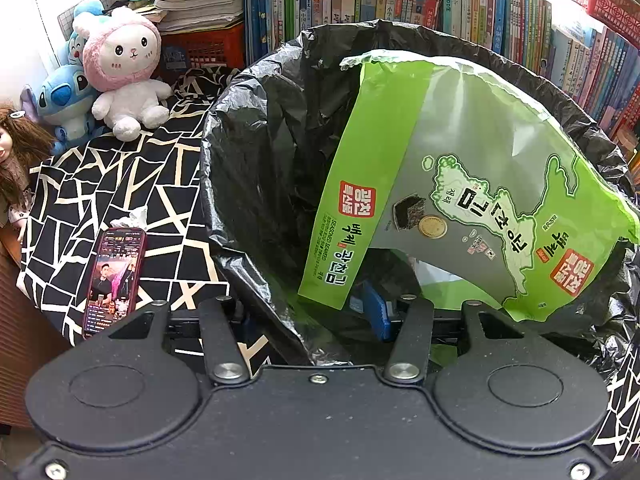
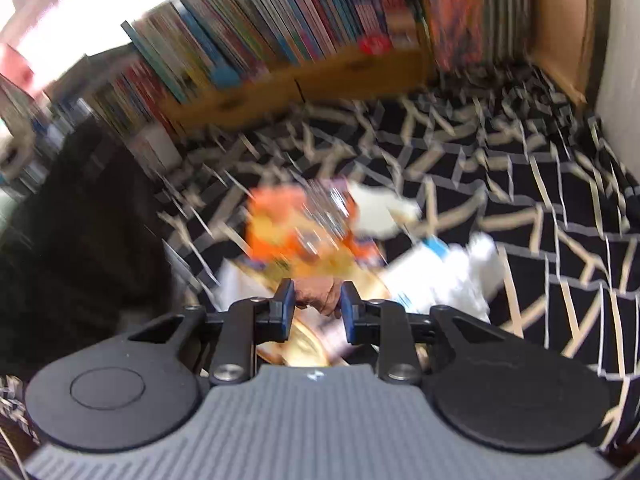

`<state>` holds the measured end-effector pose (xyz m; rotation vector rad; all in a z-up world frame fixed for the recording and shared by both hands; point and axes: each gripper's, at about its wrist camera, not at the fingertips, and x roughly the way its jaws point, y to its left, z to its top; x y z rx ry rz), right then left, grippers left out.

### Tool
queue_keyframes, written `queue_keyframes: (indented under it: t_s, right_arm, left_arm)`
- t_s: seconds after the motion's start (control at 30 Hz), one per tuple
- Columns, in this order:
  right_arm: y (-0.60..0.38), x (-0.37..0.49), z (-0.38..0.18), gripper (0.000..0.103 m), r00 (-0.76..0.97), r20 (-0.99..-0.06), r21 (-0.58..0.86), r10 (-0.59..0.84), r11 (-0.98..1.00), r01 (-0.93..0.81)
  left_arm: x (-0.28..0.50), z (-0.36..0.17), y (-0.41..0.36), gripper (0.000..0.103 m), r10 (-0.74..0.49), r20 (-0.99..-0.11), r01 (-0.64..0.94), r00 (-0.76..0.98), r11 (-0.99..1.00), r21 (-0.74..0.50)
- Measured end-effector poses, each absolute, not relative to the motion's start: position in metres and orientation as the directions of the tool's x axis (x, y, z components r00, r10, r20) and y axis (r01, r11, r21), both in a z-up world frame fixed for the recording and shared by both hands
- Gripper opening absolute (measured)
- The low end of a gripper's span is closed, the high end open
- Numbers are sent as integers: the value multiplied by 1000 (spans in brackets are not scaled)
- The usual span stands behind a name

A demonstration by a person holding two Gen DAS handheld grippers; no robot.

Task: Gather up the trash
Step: 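Carry the brown scrap with the right tool over the bin and release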

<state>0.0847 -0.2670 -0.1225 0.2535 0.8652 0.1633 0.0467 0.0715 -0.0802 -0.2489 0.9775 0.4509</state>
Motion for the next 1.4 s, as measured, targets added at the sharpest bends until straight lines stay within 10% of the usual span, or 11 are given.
queue_keyframes:
  t_s: [0.43,0.9,1.4]
  right_arm:
    - [-202,78,0,30,721,-438,387,538,836,-389]
    - [-127,96,-14,34,607,-507,296,612,785,-544]
    - [-151,90,-9,67,669,-491,267,557,828,-493]
  left_arm:
    - [48,-82,73,49,250,-845,-477,473,879,-7]
    - [49,-83,74,49,244,-847,-479,473,878,-14]
    - [49,-86,73,50,245,-848,-478,470,878,-12]
